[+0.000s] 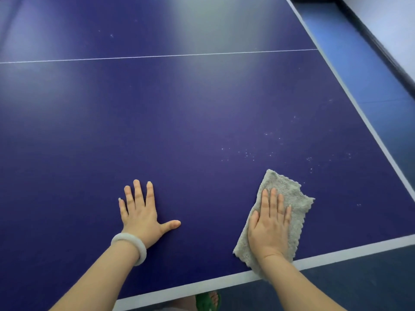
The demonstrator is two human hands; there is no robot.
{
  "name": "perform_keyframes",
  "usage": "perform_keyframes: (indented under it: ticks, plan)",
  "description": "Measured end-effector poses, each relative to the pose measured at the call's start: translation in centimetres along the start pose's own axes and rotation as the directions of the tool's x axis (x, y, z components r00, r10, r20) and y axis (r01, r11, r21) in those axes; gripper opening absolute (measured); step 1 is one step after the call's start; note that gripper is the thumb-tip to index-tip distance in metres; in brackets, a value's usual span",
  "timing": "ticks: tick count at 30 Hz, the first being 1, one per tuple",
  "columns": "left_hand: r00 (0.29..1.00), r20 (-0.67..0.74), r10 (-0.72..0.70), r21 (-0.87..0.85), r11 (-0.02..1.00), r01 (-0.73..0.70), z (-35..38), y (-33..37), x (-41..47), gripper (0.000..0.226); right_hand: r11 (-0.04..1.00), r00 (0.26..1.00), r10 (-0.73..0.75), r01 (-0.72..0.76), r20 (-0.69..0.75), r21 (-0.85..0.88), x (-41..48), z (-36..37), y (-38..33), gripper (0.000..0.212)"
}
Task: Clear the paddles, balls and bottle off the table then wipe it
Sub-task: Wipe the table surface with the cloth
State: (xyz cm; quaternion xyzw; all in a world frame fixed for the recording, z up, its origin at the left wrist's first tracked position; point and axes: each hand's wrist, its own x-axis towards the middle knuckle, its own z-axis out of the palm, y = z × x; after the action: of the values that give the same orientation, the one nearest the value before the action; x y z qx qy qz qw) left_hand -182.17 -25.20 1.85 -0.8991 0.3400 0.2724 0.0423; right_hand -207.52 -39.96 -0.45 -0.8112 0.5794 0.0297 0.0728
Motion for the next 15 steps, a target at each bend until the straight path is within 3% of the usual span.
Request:
perform_keyframes:
  ticks: [4,9,15]
  plan:
    - [0.976,-0.181,0.118,0.013,0.993,-0.118,-0.2,5.7,-1.0,0.109,1.000,1.000,0.006,-0.006,0.001,-0.006,0.6,-0.1,0.1,0.064]
    - [0.990,-0.040,0.133,0.025,0.991,-0.132,1.0,13.7,-1.7,0.109,1.000,1.000,0.002,-0.002,-0.005,0.007,2.5,-0.3,0.2,0.064]
    - [0.999,0.001,0.049,-0.008,0.999,-0.049,2.9,16.9,-1.8,0.124,0.999,0.999,-0.040,0.040,-0.010,0.002,3.8,-0.2,0.4,0.063]
